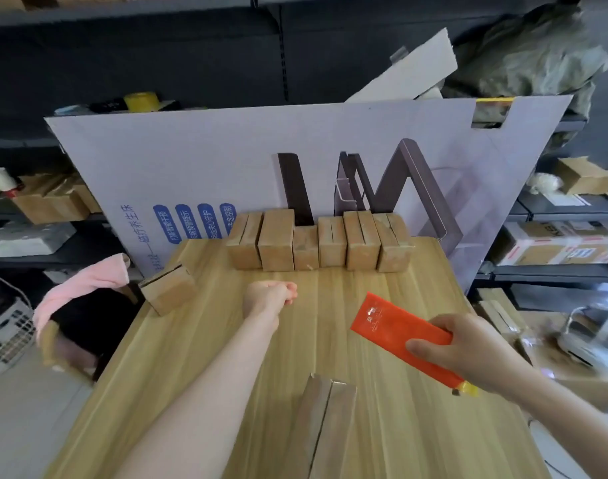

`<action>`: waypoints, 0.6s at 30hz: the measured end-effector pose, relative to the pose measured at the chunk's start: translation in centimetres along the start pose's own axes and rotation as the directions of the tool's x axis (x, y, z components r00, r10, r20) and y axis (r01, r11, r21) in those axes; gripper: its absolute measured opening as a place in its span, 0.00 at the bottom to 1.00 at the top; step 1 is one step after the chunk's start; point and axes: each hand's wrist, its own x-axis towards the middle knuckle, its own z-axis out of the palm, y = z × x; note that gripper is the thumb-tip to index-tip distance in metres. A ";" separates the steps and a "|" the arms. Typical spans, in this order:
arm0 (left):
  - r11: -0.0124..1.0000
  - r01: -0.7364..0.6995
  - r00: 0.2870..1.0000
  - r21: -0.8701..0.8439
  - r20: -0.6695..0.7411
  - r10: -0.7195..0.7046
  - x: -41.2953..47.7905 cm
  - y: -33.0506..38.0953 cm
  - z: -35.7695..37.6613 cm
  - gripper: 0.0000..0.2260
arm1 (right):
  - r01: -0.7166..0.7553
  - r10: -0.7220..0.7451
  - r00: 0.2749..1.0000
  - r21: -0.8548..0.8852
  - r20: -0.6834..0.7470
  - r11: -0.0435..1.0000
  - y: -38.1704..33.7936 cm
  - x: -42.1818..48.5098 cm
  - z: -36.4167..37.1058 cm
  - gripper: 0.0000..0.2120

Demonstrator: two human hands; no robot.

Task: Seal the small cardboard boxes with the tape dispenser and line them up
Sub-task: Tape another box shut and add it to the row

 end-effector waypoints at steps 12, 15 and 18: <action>0.975 0.182 0.983 0.128 0.004 -0.184 -0.4 -13.4 1.6 0.04 | -0.106 0.174 0.970 -0.350 0.170 0.931 7.8 2.8 5.3 0.15; 0.966 0.193 0.981 0.170 -0.028 -0.191 -0.1 -14.5 2.1 0.02 | -0.107 0.187 0.963 -0.358 0.195 0.928 8.2 3.7 6.3 0.16; 0.957 0.207 0.978 0.203 -0.058 -0.199 0.2 -15.3 2.5 0.01 | -0.105 0.198 0.957 -0.385 0.210 0.917 8.2 4.7 7.3 0.19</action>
